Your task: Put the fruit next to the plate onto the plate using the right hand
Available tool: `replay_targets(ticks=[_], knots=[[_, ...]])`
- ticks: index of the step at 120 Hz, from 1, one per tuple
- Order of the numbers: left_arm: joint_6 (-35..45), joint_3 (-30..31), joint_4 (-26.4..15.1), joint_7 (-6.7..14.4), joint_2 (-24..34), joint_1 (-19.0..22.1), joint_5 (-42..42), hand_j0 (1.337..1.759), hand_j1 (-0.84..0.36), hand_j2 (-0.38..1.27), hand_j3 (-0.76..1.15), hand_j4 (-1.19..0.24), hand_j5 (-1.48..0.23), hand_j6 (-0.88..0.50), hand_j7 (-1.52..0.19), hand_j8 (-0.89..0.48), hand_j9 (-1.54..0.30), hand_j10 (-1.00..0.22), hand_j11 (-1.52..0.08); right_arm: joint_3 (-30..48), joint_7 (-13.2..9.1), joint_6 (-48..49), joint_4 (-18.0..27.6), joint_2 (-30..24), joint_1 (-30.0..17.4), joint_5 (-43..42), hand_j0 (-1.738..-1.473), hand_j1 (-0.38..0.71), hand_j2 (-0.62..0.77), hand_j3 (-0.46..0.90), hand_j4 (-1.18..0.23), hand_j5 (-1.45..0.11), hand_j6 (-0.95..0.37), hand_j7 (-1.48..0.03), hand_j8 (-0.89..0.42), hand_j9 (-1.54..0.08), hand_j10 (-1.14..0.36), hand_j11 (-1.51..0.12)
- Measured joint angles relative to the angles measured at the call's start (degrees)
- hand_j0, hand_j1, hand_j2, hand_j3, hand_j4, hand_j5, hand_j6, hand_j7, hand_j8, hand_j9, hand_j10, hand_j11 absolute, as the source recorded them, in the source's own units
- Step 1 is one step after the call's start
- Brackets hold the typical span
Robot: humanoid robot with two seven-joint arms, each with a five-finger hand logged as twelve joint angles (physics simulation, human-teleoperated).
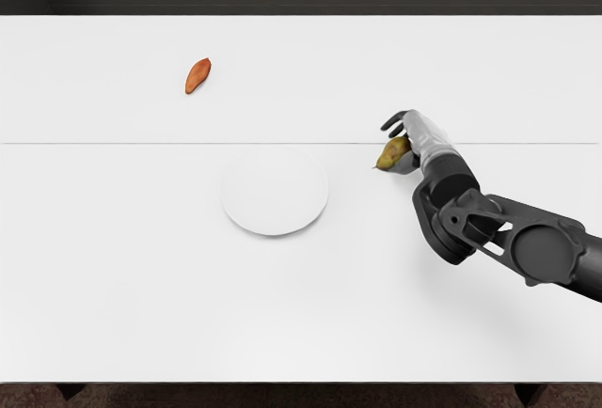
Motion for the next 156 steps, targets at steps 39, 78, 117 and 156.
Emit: replay_targets(ticks=[39,78,117,156], knots=[[0.0,0.0,0.0,0.0,0.0,0.0,0.0,1.658,0.35,0.00,0.00,0.00,0.00,0.00,0.00,0.00,0.00,0.00,0.00,0.0,0.0,0.0,-0.2,0.1,-0.7,-0.6,-1.652,0.21,0.06,0.00,-0.59,-0.70,-0.49,-0.73,-0.41,-0.73,-0.52,-0.73],[0.0,0.0,0.0,0.0,0.0,0.0,0.0,1.658,0.35,0.00,0.00,0.00,0.00,0.00,0.00,0.00,0.00,0.00,0.00,0.3,0.0,0.0,-0.3,0.1,-0.7,-0.2,-1.652,0.24,0.29,0.00,-0.73,-0.86,-0.54,-0.91,-0.43,-0.89,-0.58,-0.91],[0.0,0.0,0.0,0.0,0.0,0.0,0.0,1.658,0.35,0.00,0.00,0.00,0.00,0.00,0.00,0.00,0.00,0.00,0.00,4.4,-0.1,0.5,-0.3,0.0,1.5,3.4,-1.652,0.25,0.44,0.00,-0.79,-1.04,-0.59,-1.03,-0.41,-1.04,-0.53,-1.04],[0.0,0.0,0.0,0.0,0.0,0.0,0.0,1.658,0.35,0.00,0.00,0.00,0.00,0.00,0.00,0.00,0.00,0.00,0.00,5.4,-0.1,3.9,0.9,0.3,6.2,11.6,-1.653,0.16,0.33,0.00,-0.80,-1.07,-0.68,-1.05,-0.46,-1.07,-0.56,-1.07]])
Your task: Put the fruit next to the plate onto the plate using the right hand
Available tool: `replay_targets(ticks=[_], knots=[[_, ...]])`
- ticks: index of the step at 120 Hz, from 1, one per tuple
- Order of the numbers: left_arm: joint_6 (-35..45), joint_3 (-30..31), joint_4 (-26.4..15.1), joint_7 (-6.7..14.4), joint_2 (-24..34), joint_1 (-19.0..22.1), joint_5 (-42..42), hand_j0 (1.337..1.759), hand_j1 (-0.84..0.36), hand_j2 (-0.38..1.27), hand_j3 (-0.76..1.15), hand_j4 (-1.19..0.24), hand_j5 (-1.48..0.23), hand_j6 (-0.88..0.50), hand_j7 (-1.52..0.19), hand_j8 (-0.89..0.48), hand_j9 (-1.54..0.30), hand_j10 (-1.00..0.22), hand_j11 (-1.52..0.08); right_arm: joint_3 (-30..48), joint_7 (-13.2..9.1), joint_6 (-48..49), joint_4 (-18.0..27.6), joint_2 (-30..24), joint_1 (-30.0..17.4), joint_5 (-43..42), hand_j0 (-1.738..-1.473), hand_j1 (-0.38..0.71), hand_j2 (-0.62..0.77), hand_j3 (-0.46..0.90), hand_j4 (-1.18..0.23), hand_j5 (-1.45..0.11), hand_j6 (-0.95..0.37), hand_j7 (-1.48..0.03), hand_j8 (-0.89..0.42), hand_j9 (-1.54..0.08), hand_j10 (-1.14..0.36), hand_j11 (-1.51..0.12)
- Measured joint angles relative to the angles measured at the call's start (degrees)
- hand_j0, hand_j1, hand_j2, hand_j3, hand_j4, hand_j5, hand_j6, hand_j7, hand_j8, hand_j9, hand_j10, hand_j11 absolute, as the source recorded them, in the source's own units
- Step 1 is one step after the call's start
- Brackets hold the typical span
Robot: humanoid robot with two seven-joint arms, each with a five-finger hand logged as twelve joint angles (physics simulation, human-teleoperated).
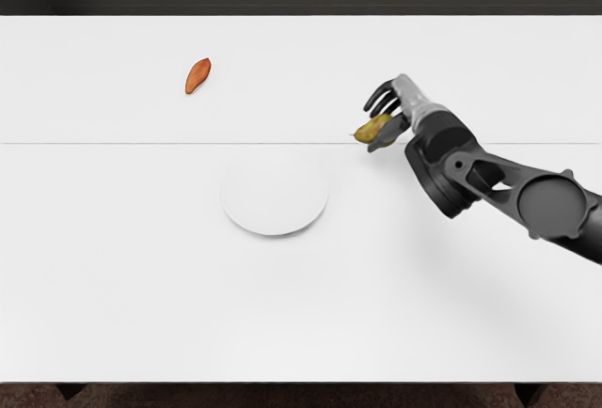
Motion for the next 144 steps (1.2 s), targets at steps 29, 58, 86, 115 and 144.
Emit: replay_targets(ticks=[29,58,86,115,144], knots=[[0.0,0.0,0.0,0.0,0.0,0.0,0.0,1.658,0.35,0.00,0.00,0.00,0.00,0.00,0.00,0.00,0.00,0.00,0.00,0.3,0.0,2.3,0.3,2.2,1.5,2.4,-1.653,0.13,0.30,0.00,-0.80,-1.08,-0.70,-1.05,-0.47,-1.07,-0.57,-1.08],[0.0,0.0,0.0,0.0,0.0,0.0,0.0,1.658,0.35,0.00,0.00,0.00,0.00,0.00,0.00,0.00,0.00,0.00,0.00,0.3,0.1,2.7,0.3,5.8,2.2,2.9,-1.655,0.26,0.54,0.00,-0.79,-1.09,-0.67,-1.05,-0.44,-1.07,-0.53,-1.08],[0.0,0.0,0.0,0.0,0.0,0.0,0.0,1.658,0.35,0.00,0.00,0.00,0.00,0.00,0.00,0.00,0.00,0.00,0.00,-0.1,0.0,2.6,0.3,8.4,1.4,2.8,-1.656,0.26,0.59,0.00,-0.80,-1.07,-0.69,-1.06,-0.46,-1.06,-0.56,-1.07],[0.0,0.0,0.0,0.0,0.0,0.0,0.0,1.658,0.35,0.00,0.00,0.00,0.00,0.00,0.00,0.00,0.00,0.00,0.00,-0.1,0.0,2.7,0.2,12.1,1.1,2.7,-1.656,0.12,0.42,0.00,-0.60,-0.80,-0.53,-0.79,-0.36,-0.79,-0.43,-0.79],[0.0,0.0,0.0,0.0,0.0,0.0,0.0,1.658,0.35,0.00,0.00,0.00,0.00,0.00,0.00,0.00,0.00,0.00,0.00,21.7,0.1,34.7,2.5,1.4,-3.3,34.1,-1.658,-0.18,0.12,0.00,-0.21,-0.28,-0.19,-0.27,-0.14,-0.28,-0.16,-0.28]])
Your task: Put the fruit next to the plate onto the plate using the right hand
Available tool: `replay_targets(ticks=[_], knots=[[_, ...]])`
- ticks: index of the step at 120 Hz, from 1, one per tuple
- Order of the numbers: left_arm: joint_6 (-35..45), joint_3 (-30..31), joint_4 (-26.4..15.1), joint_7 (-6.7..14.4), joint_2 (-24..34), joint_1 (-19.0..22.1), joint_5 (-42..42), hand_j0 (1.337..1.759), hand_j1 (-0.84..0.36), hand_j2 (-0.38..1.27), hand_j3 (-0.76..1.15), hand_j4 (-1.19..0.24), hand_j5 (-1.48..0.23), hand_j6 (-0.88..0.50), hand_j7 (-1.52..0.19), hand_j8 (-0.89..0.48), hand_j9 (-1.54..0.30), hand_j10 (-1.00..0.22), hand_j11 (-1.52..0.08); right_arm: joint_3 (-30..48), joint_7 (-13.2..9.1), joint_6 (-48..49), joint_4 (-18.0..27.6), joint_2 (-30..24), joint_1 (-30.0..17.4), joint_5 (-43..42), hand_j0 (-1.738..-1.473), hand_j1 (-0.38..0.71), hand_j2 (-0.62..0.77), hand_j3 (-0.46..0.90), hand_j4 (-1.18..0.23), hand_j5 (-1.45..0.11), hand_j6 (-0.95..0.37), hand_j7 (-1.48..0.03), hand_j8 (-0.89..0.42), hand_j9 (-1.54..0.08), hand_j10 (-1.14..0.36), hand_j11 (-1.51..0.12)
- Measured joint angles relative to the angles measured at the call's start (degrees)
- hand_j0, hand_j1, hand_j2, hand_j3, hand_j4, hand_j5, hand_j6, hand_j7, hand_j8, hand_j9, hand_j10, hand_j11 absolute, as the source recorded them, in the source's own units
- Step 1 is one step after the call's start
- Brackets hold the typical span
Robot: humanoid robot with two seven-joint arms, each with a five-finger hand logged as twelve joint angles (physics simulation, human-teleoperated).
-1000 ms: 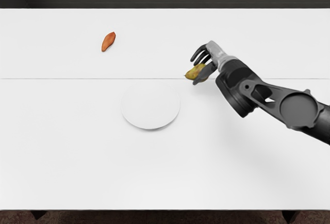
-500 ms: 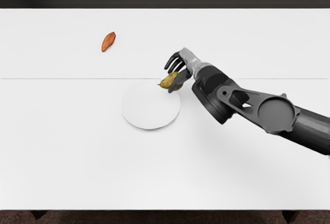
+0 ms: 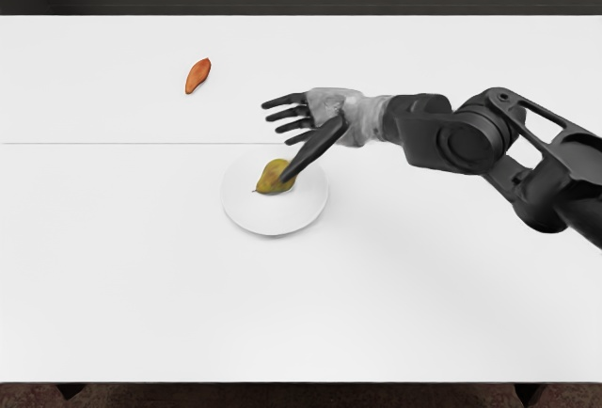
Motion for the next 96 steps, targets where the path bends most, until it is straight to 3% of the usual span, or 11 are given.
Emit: replay_targets(ticks=[18,37,47,71,96], knots=[[0.0,0.0,0.0,0.0,0.0,0.0,0.0,1.658,0.35,0.00,0.00,0.00,0.00,0.00,0.00,0.00,0.00,0.00,0.00,13.0,0.0,20.0,0.1,-3.9,-11.9,12.9,-1.658,-0.24,0.05,0.00,-0.12,-0.16,-0.11,-0.16,-0.09,-0.16,-0.10,-0.16],[0.0,0.0,0.0,0.0,0.0,0.0,0.0,1.658,0.35,0.00,0.00,0.00,0.00,0.00,0.00,0.00,0.00,0.00,0.00,32.6,0.0,25.3,3.7,-4.7,-31.7,16.0,-1.658,-0.27,0.02,0.00,-0.08,-0.10,-0.07,-0.10,-0.06,-0.10,-0.06,-0.10],[0.0,0.0,-0.1,0.0,0.0,0.0,0.0,1.658,0.35,0.00,0.00,0.00,0.00,0.00,0.00,0.00,0.00,0.00,0.00,40.5,0.0,26.2,5.0,-5.0,-39.1,17.0,-1.658,-0.28,0.01,0.00,-0.06,-0.08,-0.06,-0.08,-0.05,-0.08,-0.06,-0.08],[0.0,0.0,-0.3,0.0,0.0,0.0,0.0,1.658,0.35,0.00,0.00,0.00,0.00,0.00,0.00,0.00,0.00,0.00,0.00,49.2,0.0,26.7,5.8,-12.0,-47.0,24.7,-1.658,-0.30,0.00,0.00,-0.05,-0.06,-0.04,-0.06,-0.04,-0.06,-0.04,-0.06],[-0.1,0.0,-0.7,0.0,0.0,-0.3,0.1,1.658,0.35,0.00,0.00,0.00,0.00,0.00,0.00,0.00,0.00,0.00,0.00,52.1,0.0,26.8,5.7,-15.6,-49.4,27.5,-1.658,-0.30,0.00,0.00,-0.04,-0.05,-0.04,-0.05,-0.04,-0.05,-0.04,-0.05]])
